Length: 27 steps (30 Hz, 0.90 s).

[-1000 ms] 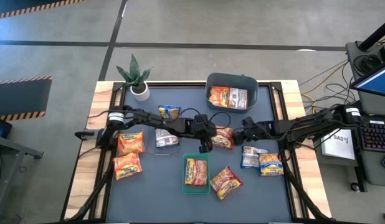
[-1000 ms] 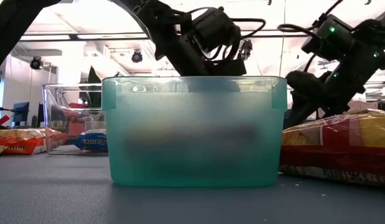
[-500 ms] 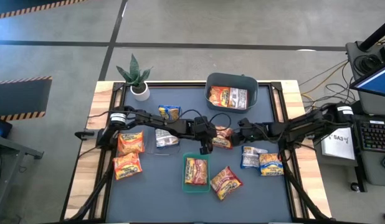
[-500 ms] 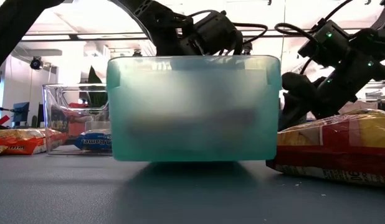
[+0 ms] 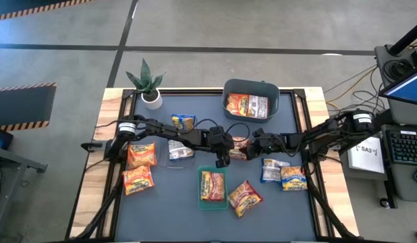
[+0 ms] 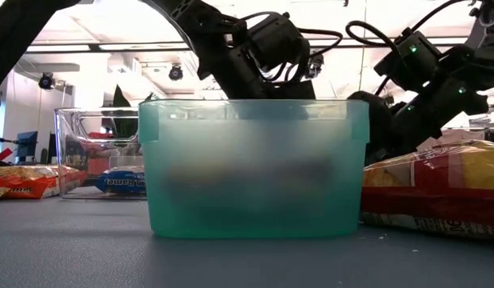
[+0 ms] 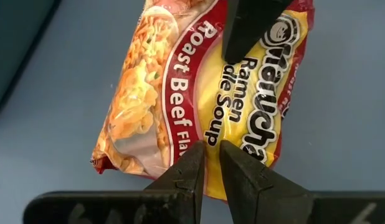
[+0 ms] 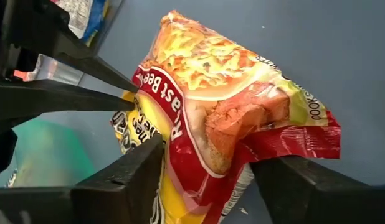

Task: Sort Maruchan noodles
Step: Put the red noodle pack into the green bin

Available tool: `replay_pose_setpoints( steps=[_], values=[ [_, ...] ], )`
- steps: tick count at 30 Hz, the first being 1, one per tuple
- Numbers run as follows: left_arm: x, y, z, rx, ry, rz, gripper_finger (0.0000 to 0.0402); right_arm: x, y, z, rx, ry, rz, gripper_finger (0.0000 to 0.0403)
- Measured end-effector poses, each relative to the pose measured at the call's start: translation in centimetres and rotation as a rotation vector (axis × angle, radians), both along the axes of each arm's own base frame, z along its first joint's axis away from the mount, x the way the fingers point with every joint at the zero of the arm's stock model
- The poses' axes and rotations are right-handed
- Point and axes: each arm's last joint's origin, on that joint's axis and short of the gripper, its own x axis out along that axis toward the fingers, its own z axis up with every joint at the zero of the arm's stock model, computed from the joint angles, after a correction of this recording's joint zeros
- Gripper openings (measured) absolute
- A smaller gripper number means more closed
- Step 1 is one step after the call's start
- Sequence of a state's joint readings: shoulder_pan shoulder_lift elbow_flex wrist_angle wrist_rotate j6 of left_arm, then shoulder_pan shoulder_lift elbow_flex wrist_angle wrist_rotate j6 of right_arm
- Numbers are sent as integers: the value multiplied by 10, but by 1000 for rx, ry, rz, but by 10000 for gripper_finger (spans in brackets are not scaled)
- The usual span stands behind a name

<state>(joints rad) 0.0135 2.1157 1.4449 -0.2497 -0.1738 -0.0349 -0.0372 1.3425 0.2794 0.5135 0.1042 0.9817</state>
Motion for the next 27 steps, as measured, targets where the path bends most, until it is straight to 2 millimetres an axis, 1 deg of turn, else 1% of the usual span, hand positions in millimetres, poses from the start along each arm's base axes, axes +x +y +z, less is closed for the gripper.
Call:
replay_pose_setpoints(
  steps=[5, 9, 11, 14, 16, 18, 22, 27],
  values=[
    [-1, 0, 5, 1, -9, -1, 38, 0, 0, 6, -13, -31, 17, 175],
    [-2, 0, 13, 2, -37, -1, 38, 0, 1, 11, -28, -58, 33, 146],
    [-2, -1, 22, 22, -64, 14, 38, 0, 1, 13, -32, -69, 35, 134],
    [-5, -5, 43, 127, -120, 81, 38, -1, 1, 15, -46, -71, 42, 123],
    [-9, -11, 55, 200, -139, 96, 38, -1, 1, 15, -52, -70, 43, 118],
    [-12, -19, 67, 237, -160, 85, 38, -1, 0, 15, -58, -68, 39, 115],
    [-24, -36, 95, 241, -201, 48, 38, 0, 0, 15, -83, -73, 28, 114],
    [-41, -64, 113, 236, -184, -26, 38, 2, -1, 23, -112, -142, 36, 113]
  ],
)
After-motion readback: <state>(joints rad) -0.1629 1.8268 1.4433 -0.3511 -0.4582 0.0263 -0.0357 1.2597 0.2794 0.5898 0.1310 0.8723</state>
